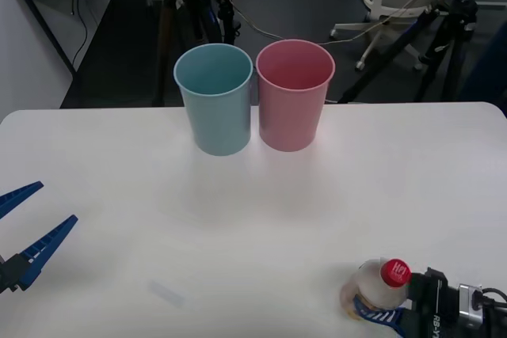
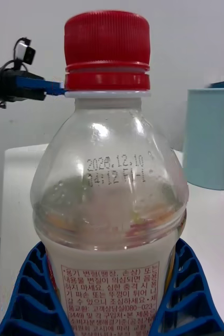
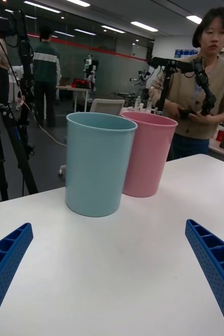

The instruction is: Grasp the object on the table and drop it into the matching bin: aluminum can to the light blue bin, PET bottle to the pink bin.

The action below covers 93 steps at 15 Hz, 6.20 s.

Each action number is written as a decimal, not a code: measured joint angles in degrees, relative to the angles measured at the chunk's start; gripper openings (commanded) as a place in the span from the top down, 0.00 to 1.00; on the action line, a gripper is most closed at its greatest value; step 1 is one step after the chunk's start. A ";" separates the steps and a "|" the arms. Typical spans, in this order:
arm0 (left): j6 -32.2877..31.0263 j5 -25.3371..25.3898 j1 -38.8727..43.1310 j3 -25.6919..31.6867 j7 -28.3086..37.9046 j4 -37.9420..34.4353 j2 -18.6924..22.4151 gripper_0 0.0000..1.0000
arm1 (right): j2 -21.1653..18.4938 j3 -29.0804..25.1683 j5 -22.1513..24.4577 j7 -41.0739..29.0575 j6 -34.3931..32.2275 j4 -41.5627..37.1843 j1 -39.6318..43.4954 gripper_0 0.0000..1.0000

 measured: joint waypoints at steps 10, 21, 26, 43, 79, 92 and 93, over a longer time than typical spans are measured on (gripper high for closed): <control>0.00 0.00 0.00 0.00 0.00 0.00 0.00 0.00 | -0.16 -8.87 -10.14 -3.29 20.17 -8.81 6.04 1.00; 0.00 0.00 0.00 0.00 0.00 0.00 0.00 0.00 | -2.27 -11.16 -12.32 -8.43 33.70 -21.16 7.78 1.00; 0.00 0.00 0.00 0.00 0.00 0.00 0.00 0.00 | -15.30 -8.56 -22.63 -12.71 46.19 -35.91 9.20 1.00; 0.00 0.00 0.00 0.00 0.00 0.00 0.00 0.00 | -48.12 -27.67 -60.10 -17.36 63.87 -55.73 10.53 1.00; 0.00 0.00 0.00 0.00 0.00 0.00 0.00 0.00 | -7.52 31.73 -36.27 -16.40 82.27 -2.12 -67.84 1.00; 0.00 0.00 0.00 0.00 0.00 0.00 0.00 0.00 | -6.37 33.10 -33.78 -17.68 82.25 -2.08 -67.84 0.00; 0.00 0.00 0.00 0.00 0.00 0.00 0.00 0.00 | -6.36 33.09 -33.61 -17.86 82.25 -2.08 -67.85 0.00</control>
